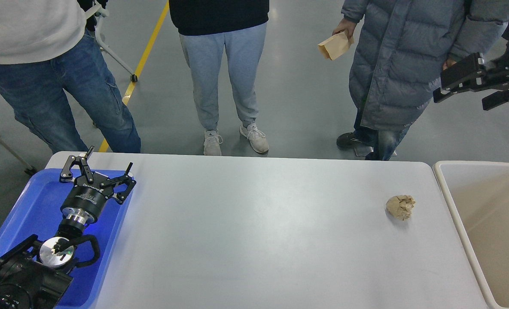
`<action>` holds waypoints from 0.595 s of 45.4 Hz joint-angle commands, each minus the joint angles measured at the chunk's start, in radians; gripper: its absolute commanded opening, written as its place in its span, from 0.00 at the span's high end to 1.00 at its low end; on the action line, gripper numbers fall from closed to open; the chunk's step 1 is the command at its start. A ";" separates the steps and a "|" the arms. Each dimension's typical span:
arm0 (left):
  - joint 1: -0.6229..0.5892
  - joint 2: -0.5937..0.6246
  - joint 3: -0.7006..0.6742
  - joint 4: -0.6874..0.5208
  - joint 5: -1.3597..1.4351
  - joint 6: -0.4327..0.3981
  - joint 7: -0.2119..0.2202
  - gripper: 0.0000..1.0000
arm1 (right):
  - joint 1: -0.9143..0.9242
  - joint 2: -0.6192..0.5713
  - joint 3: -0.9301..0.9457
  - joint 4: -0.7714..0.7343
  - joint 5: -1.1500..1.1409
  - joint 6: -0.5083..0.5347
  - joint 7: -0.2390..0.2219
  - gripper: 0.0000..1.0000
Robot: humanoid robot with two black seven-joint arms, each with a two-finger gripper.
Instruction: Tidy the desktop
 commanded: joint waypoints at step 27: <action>0.000 -0.001 0.000 0.000 0.000 0.000 0.000 0.00 | -0.013 0.003 -0.002 -0.026 0.014 0.000 0.002 0.00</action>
